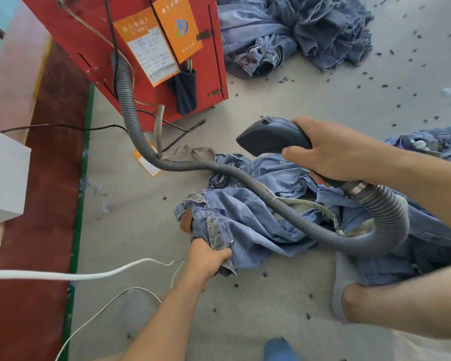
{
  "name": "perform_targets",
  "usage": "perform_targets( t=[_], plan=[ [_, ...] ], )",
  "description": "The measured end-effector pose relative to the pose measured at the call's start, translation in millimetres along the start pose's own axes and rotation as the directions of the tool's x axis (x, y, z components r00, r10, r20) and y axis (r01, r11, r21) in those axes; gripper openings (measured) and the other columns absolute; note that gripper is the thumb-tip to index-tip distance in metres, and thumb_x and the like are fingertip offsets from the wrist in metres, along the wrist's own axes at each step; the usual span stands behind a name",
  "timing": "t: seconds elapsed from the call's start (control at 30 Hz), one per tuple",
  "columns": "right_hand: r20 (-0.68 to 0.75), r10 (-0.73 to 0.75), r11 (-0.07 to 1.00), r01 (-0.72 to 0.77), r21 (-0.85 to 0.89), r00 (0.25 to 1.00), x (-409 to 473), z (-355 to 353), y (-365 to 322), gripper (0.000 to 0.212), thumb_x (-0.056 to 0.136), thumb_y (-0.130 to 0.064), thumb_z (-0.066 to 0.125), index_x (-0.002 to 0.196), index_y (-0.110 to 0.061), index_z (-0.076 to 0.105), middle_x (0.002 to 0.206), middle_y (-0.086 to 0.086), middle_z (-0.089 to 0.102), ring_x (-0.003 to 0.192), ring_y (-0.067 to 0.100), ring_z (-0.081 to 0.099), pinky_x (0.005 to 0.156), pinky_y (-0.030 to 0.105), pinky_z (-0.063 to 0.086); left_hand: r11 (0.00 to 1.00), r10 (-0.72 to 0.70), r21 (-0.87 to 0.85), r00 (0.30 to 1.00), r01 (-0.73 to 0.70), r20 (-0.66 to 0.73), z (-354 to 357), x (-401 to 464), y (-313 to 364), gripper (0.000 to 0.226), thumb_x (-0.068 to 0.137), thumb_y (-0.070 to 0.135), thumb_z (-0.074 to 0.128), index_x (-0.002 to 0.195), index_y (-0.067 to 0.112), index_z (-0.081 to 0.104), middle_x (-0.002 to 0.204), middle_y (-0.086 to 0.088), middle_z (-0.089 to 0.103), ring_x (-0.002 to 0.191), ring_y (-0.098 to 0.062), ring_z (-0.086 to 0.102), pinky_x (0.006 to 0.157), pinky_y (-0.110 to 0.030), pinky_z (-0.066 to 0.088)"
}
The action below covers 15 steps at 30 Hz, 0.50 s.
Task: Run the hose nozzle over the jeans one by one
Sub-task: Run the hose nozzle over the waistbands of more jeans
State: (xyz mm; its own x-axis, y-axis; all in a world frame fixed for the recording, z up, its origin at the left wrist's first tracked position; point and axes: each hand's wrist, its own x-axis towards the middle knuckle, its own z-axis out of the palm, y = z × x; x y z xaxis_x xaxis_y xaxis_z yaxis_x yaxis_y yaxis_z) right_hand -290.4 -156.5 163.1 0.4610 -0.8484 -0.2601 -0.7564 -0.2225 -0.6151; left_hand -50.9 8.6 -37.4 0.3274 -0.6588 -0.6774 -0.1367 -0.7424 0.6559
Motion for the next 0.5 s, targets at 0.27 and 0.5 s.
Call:
perform_targets(
  t=[0.27, 0.5],
  plan=[
    [0.014, -0.047, 0.999, 0.047, 0.022, 0.999, -2.9, -13.8, -5.8, 0.008, 0.099, -0.033, 0.059, 0.099, -0.034, 0.050, 0.051, 0.006, 0.065, 0.036, 0.019, 0.057, 0.036, 0.027, 0.046, 0.819, 0.185, -0.572, 0.922, 0.046, 0.340, -46.0, -22.1, 57.9, 0.017, 0.089, -0.002, 0.069, 0.105, 0.000, 0.075, 0.101, -0.017, 0.076, 0.087, -0.024, 0.076, 0.070, -0.033, 0.061],
    [0.308, -0.232, 0.970, 0.241, 0.007, 0.923, -28.7, -35.8, 5.6, 0.022, 0.089, -0.046, 0.059, 0.111, -0.050, 0.055, 0.068, -0.004, 0.070, 0.047, 0.015, 0.065, 0.045, 0.027, 0.052, 0.727, 0.407, -0.686, 0.780, 0.038, 0.475, -47.8, -46.3, 94.1, 0.029, 0.089, -0.004, 0.060, 0.116, -0.005, 0.072, 0.113, -0.025, 0.073, 0.103, -0.034, 0.073, 0.086, -0.043, 0.060]
  ],
)
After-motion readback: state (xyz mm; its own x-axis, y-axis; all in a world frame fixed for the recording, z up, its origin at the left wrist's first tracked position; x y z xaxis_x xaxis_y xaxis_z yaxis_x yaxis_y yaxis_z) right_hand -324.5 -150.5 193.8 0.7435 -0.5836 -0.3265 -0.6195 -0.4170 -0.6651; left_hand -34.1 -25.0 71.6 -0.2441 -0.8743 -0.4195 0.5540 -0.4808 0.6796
